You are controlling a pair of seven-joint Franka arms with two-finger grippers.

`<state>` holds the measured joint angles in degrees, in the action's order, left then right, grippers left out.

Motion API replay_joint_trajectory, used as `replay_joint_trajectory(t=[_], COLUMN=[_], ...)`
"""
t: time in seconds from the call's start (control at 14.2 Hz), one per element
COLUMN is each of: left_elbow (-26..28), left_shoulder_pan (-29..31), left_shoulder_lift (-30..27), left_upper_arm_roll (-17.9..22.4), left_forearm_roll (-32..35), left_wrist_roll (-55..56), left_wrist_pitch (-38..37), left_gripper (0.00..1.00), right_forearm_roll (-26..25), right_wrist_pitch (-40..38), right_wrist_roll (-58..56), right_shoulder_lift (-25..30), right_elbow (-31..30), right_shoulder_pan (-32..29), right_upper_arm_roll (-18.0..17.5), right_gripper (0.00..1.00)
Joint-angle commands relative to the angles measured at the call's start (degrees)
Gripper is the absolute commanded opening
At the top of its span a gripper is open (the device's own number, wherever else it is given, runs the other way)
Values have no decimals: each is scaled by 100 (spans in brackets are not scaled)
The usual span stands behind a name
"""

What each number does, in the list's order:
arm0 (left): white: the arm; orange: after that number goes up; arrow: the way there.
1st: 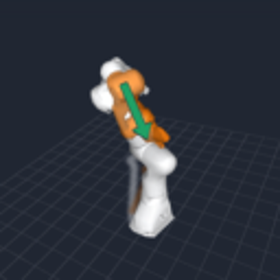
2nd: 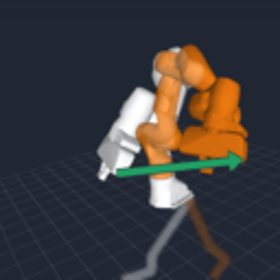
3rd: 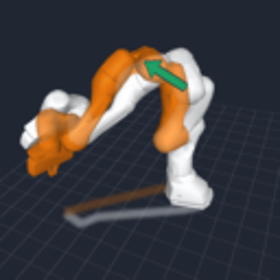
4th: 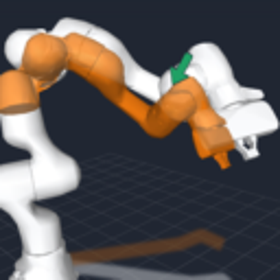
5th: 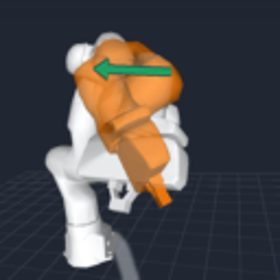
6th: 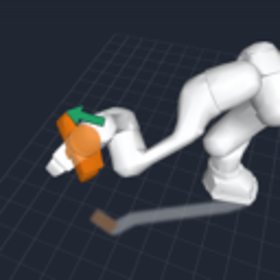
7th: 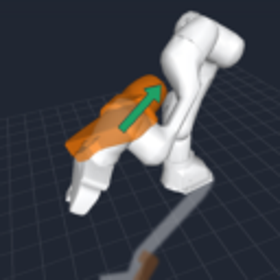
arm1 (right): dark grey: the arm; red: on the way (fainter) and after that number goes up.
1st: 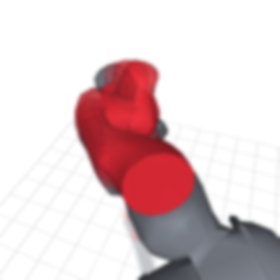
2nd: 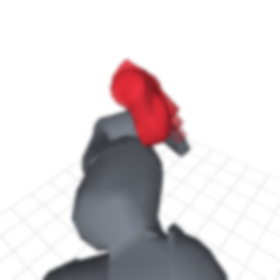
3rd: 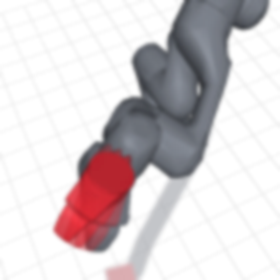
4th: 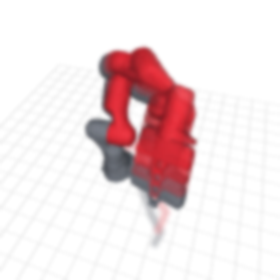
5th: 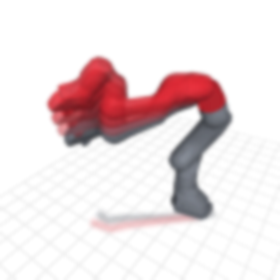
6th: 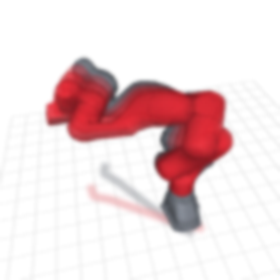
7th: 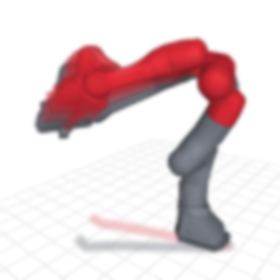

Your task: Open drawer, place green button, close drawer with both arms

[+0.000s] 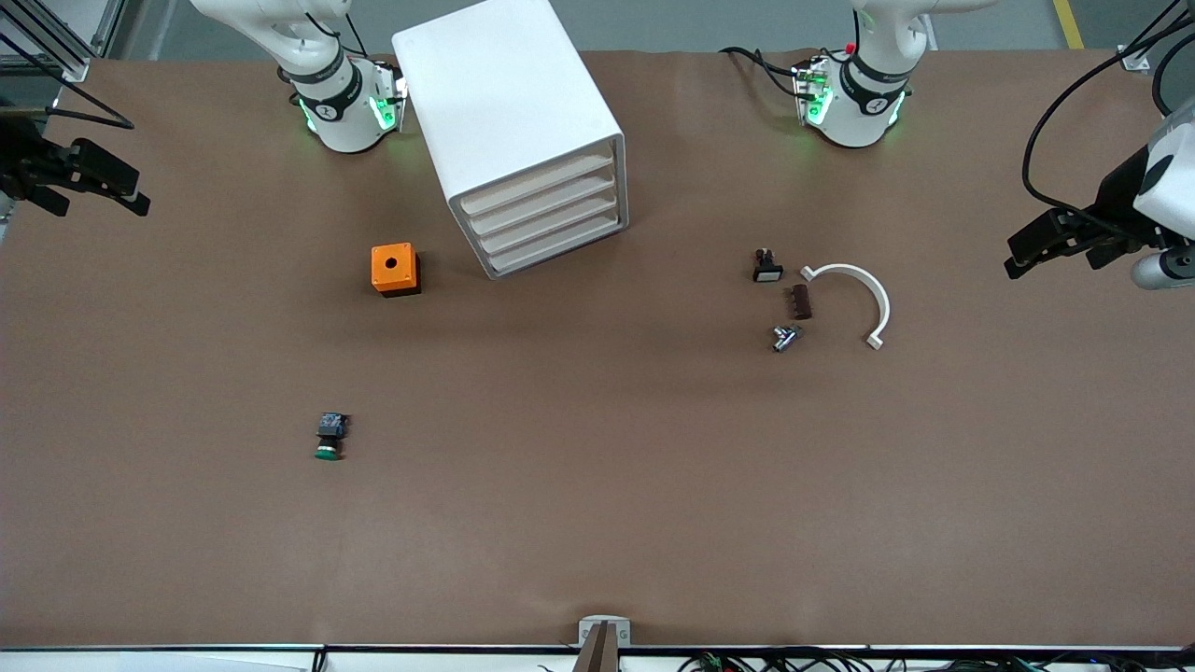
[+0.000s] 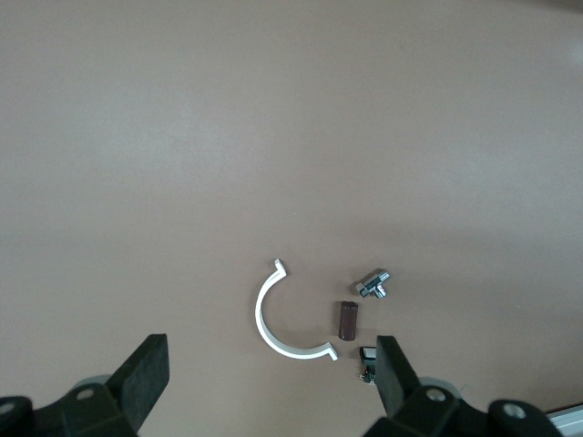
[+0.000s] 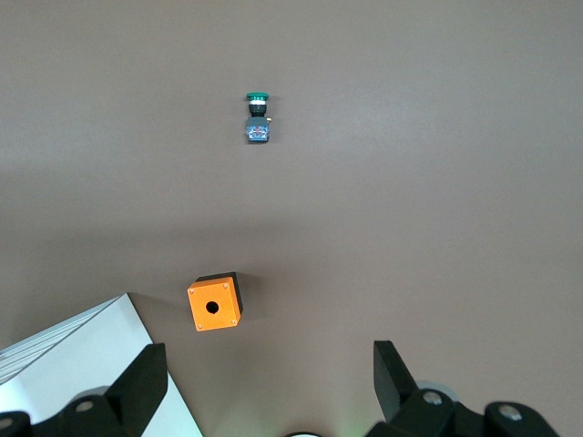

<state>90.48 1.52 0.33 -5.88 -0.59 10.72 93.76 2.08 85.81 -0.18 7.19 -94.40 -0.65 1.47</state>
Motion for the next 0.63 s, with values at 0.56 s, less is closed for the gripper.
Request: replay_joint_trajectory(t=[0.56], left_elbow=[-92], left_shoulder_pan=[59], left_shoulder_lift=[265], left_upper_arm_roll=[-1], left_forearm_roll=[59], left_wrist_roll=[-35], left_wrist_pitch=[-112], left_gripper=[100], right_forearm_roll=[21], right_wrist_pitch=[-38], right_wrist_roll=[-18], right_shoulder_lift=[-15], right_elbow=[176], right_shoulder_pan=[-32], right_upper_arm_roll=[-33], right_gripper=[100])
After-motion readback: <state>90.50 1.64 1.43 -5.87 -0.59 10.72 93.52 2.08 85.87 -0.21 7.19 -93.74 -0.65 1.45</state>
